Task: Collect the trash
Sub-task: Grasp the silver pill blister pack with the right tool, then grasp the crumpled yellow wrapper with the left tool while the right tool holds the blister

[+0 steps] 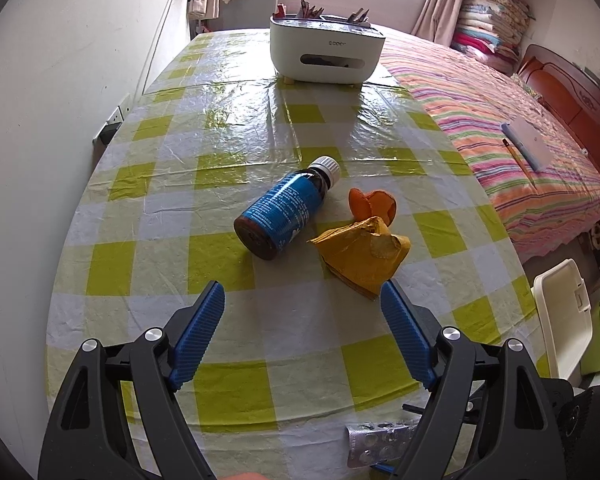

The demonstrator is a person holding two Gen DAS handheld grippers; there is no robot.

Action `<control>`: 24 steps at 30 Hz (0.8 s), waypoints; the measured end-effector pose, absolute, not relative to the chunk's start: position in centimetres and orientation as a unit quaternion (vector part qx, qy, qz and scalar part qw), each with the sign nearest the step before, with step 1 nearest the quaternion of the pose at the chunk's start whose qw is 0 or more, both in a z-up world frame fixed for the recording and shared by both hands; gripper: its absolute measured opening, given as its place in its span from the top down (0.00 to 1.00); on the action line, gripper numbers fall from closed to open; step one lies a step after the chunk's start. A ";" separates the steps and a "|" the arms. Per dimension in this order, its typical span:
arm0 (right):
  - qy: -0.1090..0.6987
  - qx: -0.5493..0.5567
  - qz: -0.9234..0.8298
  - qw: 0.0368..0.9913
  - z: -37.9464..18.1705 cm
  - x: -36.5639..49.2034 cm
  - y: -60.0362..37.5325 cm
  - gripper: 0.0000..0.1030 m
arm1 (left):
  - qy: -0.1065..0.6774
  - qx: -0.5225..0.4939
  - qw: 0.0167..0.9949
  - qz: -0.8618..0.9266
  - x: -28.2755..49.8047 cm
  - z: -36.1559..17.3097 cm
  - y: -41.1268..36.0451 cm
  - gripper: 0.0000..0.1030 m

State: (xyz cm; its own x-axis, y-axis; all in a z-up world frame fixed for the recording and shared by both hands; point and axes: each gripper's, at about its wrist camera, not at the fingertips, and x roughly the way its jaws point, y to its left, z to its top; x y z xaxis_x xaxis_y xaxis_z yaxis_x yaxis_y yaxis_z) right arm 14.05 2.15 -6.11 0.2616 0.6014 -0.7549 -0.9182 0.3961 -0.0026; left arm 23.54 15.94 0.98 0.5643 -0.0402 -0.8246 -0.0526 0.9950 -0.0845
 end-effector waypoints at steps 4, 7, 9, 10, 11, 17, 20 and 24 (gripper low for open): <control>0.332 -0.224 0.498 0.769 -6.0 13.7 1.3 0.70 | 0.473 -0.052 0.880 0.000 24.1 1.0 15.2 0.23; 0.326 -0.198 0.492 0.782 -5.6 13.8 0.4 0.70 | 0.477 -0.065 0.876 -0.004 24.6 1.1 14.8 0.23; 0.317 -0.174 0.488 0.794 -5.0 13.9 -0.5 0.70 | 0.478 -0.075 0.875 -0.007 25.0 1.2 14.5 0.23; 0.313 -0.162 0.486 0.800 -4.6 13.9 -1.0 0.70 | 0.478 -0.080 0.875 -0.008 25.2 1.2 14.3 0.23; 0.310 -0.147 0.484 0.804 -4.3 14.0 -1.5 0.70 | 0.479 -0.083 0.874 -0.008 25.4 1.2 14.2 0.23; 0.300 -0.077 0.467 0.828 -2.9 14.8 -3.7 0.70 | 0.504 -0.076 0.860 0.002 27.2 -0.2 12.5 0.23; 0.290 -0.052 0.460 0.838 -2.3 14.9 -4.4 0.70 | 0.511 -0.058 0.858 0.014 28.2 -0.8 11.7 0.23; 0.285 -0.025 0.452 0.845 -1.8 15.1 -5.7 0.70 | 0.515 -0.055 0.855 0.024 29.2 -1.5 11.4 0.23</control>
State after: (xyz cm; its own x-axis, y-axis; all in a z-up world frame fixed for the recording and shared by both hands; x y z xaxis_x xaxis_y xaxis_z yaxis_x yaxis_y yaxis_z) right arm 15.13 -5.66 -1.82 0.4291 0.7496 -0.5039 -0.7786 0.5898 0.2144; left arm 29.24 11.42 -1.50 0.4693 -0.0165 -0.8829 -0.0971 0.9928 -0.0701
